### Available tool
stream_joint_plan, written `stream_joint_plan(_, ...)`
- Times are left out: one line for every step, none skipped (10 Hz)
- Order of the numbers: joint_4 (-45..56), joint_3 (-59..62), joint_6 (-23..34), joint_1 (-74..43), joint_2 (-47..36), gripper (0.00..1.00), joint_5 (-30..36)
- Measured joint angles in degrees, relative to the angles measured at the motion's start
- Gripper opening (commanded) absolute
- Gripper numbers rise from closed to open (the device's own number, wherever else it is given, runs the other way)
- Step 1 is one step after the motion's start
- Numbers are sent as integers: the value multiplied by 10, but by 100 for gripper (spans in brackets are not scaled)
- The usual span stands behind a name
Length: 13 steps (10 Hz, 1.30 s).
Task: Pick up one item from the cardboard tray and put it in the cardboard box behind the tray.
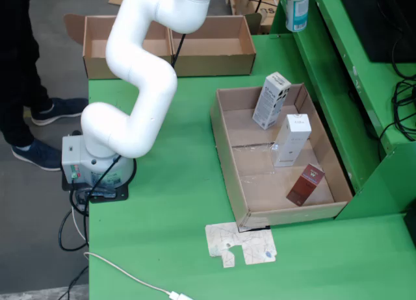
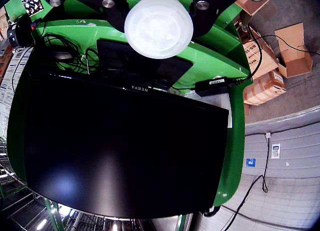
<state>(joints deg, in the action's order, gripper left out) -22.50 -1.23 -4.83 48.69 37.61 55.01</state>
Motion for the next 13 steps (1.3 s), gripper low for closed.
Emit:
stream_joint_plan(-31,0,2,2,0,0,0)
stream_joint_plan(-53,2,-10,13,9,0,-4)
stream_joint_plan(-44,0,-33,35,10,0,25)
stream_joint_plan(-13,0,-65,73,-18,0,57)
stream_joint_plan(10,0,-89,93,-47,0,64)
stream_joint_plan(42,0,-120,124,-79,0,64)
stream_joint_plan(66,0,-144,148,-102,0,67)
stream_joint_plan(89,0,-167,170,-127,0,69)
stream_joint_plan(121,0,-199,185,-160,0,68)
stream_joint_plan(143,2,-222,194,-178,0,62)
stream_joint_plan(168,2,-246,207,-187,0,62)
stream_joint_plan(200,2,-279,217,-191,0,60)
stream_joint_plan(224,2,-292,219,-193,0,57)
